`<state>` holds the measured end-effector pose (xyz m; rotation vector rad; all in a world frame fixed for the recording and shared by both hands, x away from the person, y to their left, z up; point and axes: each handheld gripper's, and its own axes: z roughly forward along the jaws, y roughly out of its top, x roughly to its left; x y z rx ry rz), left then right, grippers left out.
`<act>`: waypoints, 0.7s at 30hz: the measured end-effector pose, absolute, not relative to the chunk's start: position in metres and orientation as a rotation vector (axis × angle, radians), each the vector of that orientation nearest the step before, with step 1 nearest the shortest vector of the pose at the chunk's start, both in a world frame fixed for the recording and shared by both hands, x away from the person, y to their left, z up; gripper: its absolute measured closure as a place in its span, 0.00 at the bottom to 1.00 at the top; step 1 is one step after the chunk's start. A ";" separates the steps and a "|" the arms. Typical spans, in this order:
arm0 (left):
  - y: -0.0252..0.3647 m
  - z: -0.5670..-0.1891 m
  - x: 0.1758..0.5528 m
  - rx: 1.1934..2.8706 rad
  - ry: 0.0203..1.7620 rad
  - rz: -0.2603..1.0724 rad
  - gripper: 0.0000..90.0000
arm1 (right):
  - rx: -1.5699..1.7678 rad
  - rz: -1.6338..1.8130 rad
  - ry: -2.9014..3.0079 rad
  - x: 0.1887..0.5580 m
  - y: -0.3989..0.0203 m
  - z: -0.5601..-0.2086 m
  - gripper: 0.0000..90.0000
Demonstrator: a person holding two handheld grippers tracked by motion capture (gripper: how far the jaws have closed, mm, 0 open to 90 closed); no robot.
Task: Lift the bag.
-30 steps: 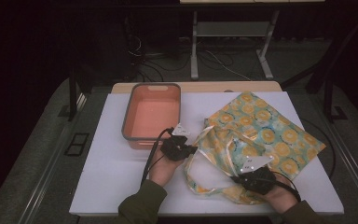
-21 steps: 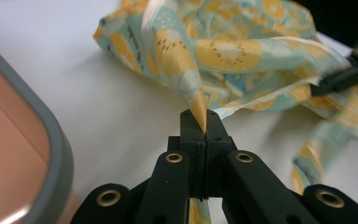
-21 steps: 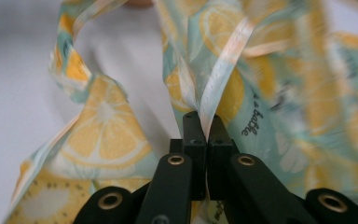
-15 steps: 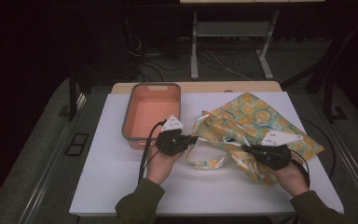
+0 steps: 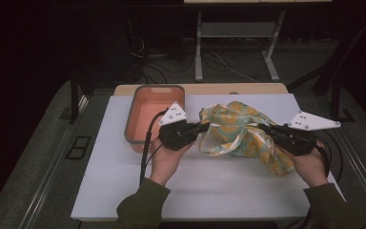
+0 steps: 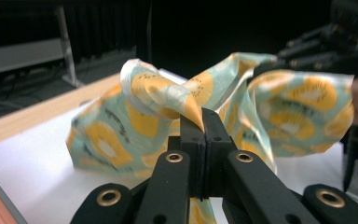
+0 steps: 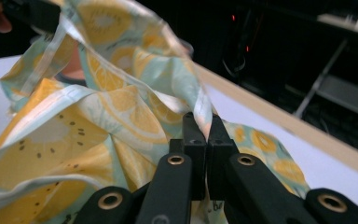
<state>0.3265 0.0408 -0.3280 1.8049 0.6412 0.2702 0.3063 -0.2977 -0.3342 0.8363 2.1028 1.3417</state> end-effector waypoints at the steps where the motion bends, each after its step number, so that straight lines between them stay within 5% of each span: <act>1: 0.038 -0.333 0.332 1.802 0.658 0.257 0.99 | 0.860 1.326 2.105 0.310 -0.299 -0.337 0.99; 21: -0.030 -0.394 0.390 1.963 0.872 0.275 0.98 | 1.211 1.110 2.180 0.383 -0.328 -0.410 0.99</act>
